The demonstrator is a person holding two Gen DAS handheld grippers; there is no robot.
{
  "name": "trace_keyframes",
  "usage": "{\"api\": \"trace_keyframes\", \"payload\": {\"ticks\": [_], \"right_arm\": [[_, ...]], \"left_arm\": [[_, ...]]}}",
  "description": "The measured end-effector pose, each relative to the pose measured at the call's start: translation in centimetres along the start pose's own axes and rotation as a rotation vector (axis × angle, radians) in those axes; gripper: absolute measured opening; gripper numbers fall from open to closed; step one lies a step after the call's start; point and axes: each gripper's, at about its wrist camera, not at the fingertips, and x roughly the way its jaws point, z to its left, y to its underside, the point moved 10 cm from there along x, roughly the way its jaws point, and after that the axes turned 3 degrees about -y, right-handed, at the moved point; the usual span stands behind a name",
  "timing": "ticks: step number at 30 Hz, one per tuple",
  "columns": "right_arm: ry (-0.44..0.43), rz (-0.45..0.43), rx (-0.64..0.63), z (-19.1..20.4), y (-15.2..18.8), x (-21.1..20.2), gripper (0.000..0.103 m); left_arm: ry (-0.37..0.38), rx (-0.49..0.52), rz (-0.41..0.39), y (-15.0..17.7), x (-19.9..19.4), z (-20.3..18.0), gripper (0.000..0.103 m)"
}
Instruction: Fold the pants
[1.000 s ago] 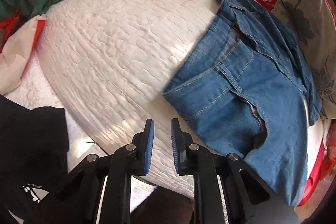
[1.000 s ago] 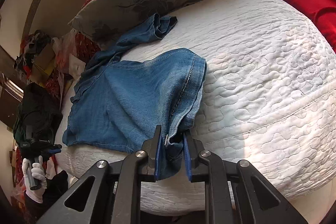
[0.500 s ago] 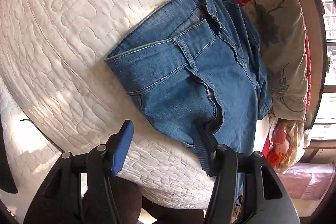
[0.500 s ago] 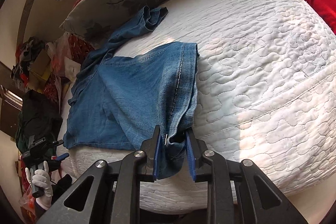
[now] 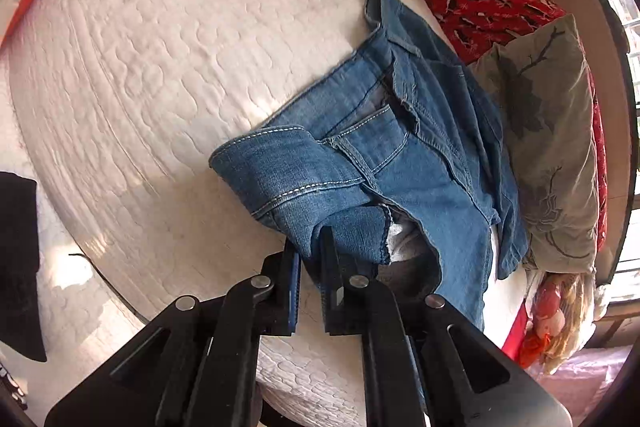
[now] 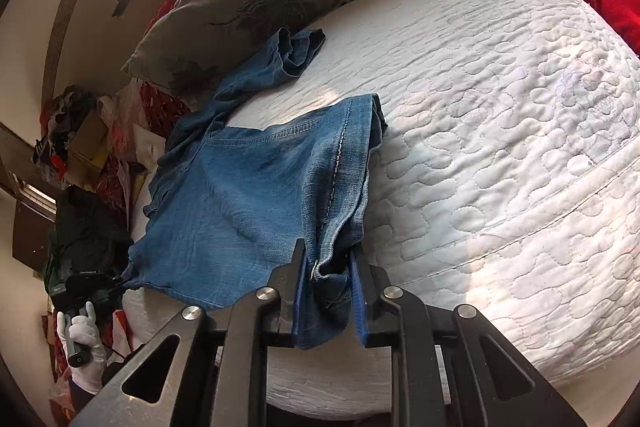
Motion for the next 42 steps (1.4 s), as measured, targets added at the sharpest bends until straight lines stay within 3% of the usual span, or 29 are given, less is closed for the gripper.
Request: {"api": "trace_keyframes", "payload": {"ticks": [4,8,11,12,14,15,18,22,23,24,26,29,32,36,40,41,42], "right_arm": [[-0.077,-0.012,-0.004,2.1,0.5,-1.4,0.019],[-0.145,-0.009,0.006,3.5,1.3,-3.1,0.019],[-0.110,0.028,-0.008,2.8,2.3,-3.1,0.021],[-0.033,0.059,-0.019,1.5,2.8,-2.5,0.022],[0.199,0.091,-0.025,-2.5,3.2,-2.0,0.026],[0.255,0.095,-0.013,-3.9,3.1,-2.1,0.026],[0.242,0.026,0.045,-5.1,0.9,-3.5,0.026],[0.222,-0.064,-0.023,-2.1,-4.8,-3.7,0.035],[0.215,-0.076,-0.051,-0.9,-6.4,-3.1,0.046],[0.202,-0.085,-0.076,0.4,-7.9,-2.3,0.050],[0.166,-0.094,-0.116,3.0,-11.0,0.2,0.063],[0.123,-0.067,-0.152,6.2,-15.1,5.5,0.063],[0.126,-0.035,-0.167,8.0,-18.5,11.2,0.063],[0.167,0.007,-0.191,8.6,-21.5,17.2,0.063],[0.219,0.047,-0.198,7.6,-22.8,21.5,0.063],[0.214,0.063,-0.205,7.6,-22.9,22.5,0.060],[0.204,0.087,-0.227,7.9,-22.9,23.3,0.035]], "left_arm": [[-0.036,0.040,-0.104,-0.3,-3.2,-0.1,0.006],[-0.128,0.090,-0.266,-1.0,-6.9,1.6,0.004],[-0.125,0.077,-0.187,-0.6,-5.6,3.8,0.004],[-0.138,0.061,-0.157,-0.4,-4.8,4.7,0.004],[-0.151,0.056,-0.102,-0.1,-3.2,5.6,0.004],[-0.155,0.050,-0.080,-0.1,-2.7,6.1,0.004],[-0.133,0.058,-0.034,-1.1,-1.8,5.6,0.004],[-0.145,0.155,-0.054,-4.5,-1.8,1.3,0.008],[-0.131,0.175,-0.047,-5.3,-1.5,-0.1,0.016],[-0.108,0.202,-0.029,-6.1,-1.1,-1.7,0.023],[-0.092,0.229,-0.008,-7.8,0.1,-4.4,0.052],[-0.094,0.276,0.004,-10.9,1.9,-8.2,0.053],[-0.064,0.248,0.070,-14.7,4.0,-10.4,0.053],[-0.074,0.158,0.101,-19.7,6.6,-10.4,0.053],[-0.088,0.097,0.164,-21.1,10.4,-9.5,0.053],[-0.088,0.091,0.182,-20.9,11.3,-9.5,0.053],[-0.094,0.095,0.200,-20.5,12.1,-9.6,0.053]]}}
